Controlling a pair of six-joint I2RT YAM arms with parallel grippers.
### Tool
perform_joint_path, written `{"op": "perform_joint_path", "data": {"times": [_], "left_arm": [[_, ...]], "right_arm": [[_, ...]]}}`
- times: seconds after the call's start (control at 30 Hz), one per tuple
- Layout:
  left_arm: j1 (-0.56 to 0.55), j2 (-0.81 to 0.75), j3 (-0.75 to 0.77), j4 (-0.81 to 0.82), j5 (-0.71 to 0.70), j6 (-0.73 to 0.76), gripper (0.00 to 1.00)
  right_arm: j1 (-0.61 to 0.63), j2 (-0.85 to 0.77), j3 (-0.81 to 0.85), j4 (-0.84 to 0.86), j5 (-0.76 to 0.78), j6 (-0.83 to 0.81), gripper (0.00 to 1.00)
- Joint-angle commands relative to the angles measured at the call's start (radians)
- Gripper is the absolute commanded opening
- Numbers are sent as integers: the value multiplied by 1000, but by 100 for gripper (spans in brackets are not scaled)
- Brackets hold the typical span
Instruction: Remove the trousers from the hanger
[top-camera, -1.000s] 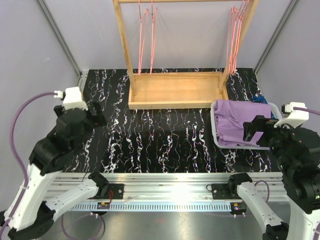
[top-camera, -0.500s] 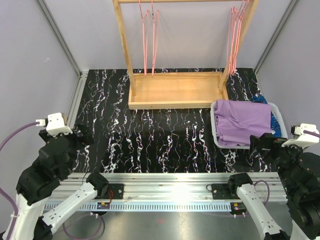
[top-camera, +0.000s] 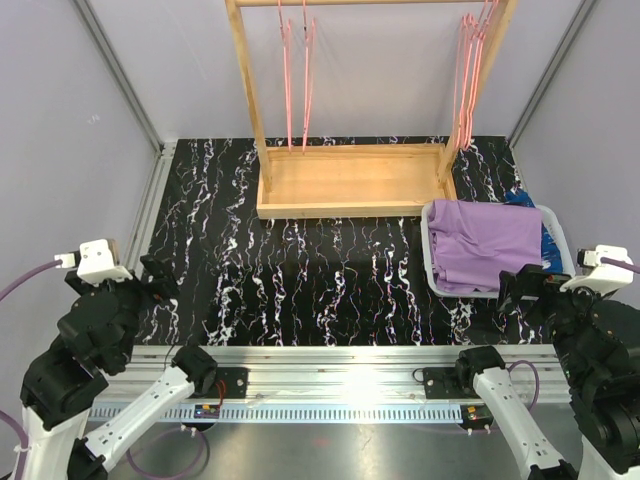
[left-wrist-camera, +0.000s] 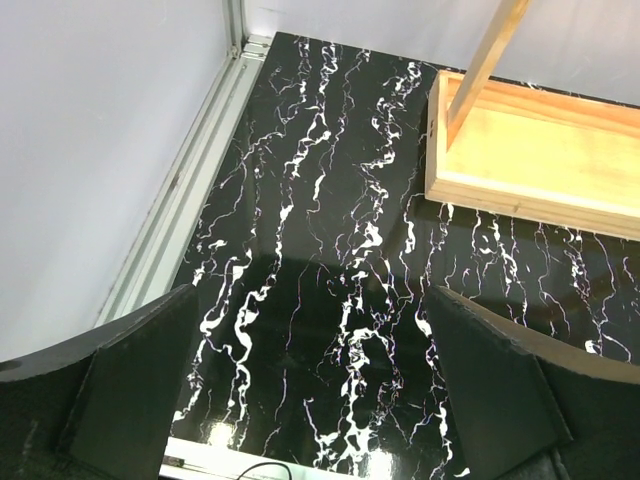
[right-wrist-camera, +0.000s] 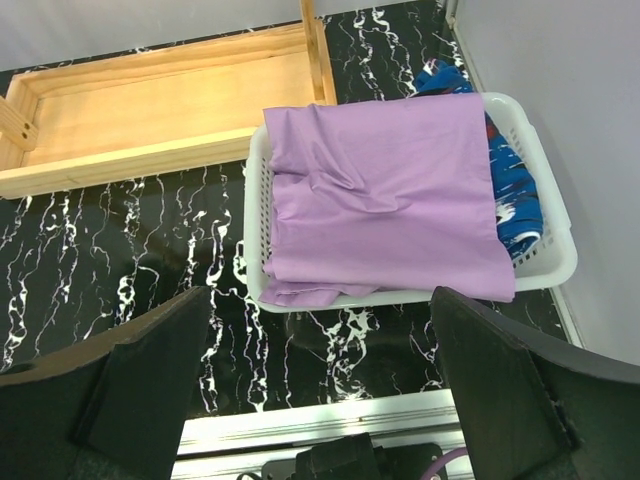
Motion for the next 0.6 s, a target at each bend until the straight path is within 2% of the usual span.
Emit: {"op": "perform_joint_path", "data": {"times": [0.0, 0.1, 0.43, 0.57], "left_arm": [[2, -17, -34, 78, 64, 34, 99], [0, -56, -80, 142, 140, 69, 99], [2, -84, -120, 141, 145, 54, 99], [2, -122, -181, 182, 213, 79, 99]], "right_arm": [[7, 13, -17, 69, -36, 12, 100], [6, 15, -42, 89, -82, 6, 99], [7, 21, -62, 87, -90, -6, 99], [7, 4, -75, 93, -90, -3, 100]]}}
